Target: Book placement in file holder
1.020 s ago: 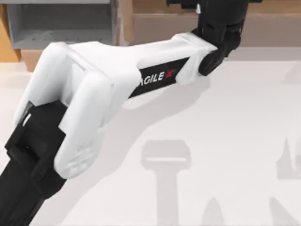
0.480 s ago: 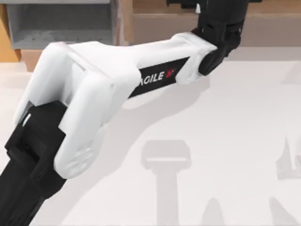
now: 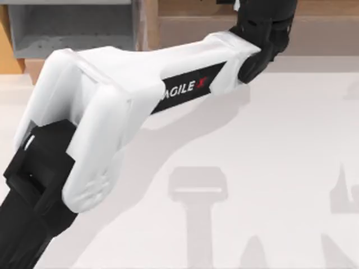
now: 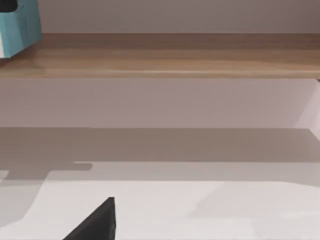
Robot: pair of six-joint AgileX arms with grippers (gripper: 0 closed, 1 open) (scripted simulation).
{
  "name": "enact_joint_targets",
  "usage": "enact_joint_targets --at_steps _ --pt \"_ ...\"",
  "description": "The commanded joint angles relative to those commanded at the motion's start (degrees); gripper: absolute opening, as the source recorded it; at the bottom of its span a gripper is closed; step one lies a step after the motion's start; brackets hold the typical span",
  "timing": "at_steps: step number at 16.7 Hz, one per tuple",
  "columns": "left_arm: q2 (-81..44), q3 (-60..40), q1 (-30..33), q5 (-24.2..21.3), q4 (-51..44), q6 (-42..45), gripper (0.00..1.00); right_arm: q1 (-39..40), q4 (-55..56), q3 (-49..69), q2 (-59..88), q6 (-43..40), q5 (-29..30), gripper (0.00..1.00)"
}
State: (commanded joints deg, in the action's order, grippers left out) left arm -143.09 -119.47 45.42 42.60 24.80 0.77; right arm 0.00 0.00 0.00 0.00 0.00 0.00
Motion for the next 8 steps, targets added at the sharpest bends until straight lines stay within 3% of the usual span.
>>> enact_joint_targets --at_steps 3,8 --pt "1.2 0.9 0.3 0.7 0.2 1.0 0.00 0.0 0.0 0.0 0.0 0.0 0.0 1.00" --pt "9.6 12.4 2.8 6.9 1.0 9.7 0.00 0.0 0.0 0.0 0.0 0.0 0.0 1.00"
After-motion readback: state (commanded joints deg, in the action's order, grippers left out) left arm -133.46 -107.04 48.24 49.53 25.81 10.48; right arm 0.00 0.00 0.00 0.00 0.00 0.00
